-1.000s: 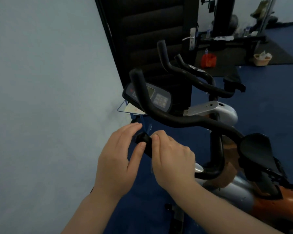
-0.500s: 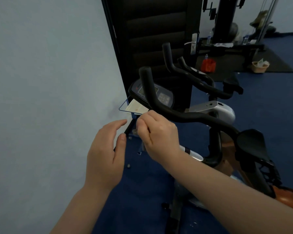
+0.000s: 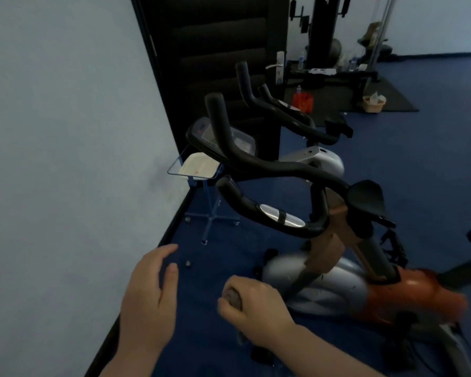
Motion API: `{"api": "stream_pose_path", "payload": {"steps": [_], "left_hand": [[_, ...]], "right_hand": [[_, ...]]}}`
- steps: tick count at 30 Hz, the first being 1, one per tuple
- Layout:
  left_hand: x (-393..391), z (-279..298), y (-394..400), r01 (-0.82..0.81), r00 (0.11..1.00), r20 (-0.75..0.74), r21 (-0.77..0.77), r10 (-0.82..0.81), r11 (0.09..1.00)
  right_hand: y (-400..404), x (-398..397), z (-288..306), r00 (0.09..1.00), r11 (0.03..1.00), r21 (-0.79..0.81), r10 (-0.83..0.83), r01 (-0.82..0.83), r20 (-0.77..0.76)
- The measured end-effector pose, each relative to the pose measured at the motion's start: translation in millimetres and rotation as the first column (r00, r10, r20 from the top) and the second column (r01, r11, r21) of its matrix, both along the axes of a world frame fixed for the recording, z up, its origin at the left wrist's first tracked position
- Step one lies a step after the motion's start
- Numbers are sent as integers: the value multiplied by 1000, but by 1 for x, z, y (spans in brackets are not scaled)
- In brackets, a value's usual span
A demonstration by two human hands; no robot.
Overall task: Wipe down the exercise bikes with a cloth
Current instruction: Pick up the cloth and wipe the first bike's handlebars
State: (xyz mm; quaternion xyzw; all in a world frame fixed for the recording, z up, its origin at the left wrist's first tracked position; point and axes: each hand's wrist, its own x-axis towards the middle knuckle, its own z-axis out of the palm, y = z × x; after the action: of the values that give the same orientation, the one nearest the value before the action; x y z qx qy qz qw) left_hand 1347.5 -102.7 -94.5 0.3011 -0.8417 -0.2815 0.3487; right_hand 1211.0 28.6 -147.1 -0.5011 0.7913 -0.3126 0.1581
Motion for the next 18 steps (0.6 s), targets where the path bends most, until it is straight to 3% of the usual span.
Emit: {"api": "stream_pose_path", "payload": {"steps": [6,13,18], "left_hand": [[-38,-65,36,189,929,296,140,-223,972],[-95,-86,102,370,806,416,198,-420,907],[-157,-79,157,441,748,455,204,-483,874]], "right_hand": [[63,-18,-48,965,953,246,-215,174,149],[142,-48,-69,858,861,324,-470,392,209],[204,-88,-62,824,809,350,-546,472,150]]}}
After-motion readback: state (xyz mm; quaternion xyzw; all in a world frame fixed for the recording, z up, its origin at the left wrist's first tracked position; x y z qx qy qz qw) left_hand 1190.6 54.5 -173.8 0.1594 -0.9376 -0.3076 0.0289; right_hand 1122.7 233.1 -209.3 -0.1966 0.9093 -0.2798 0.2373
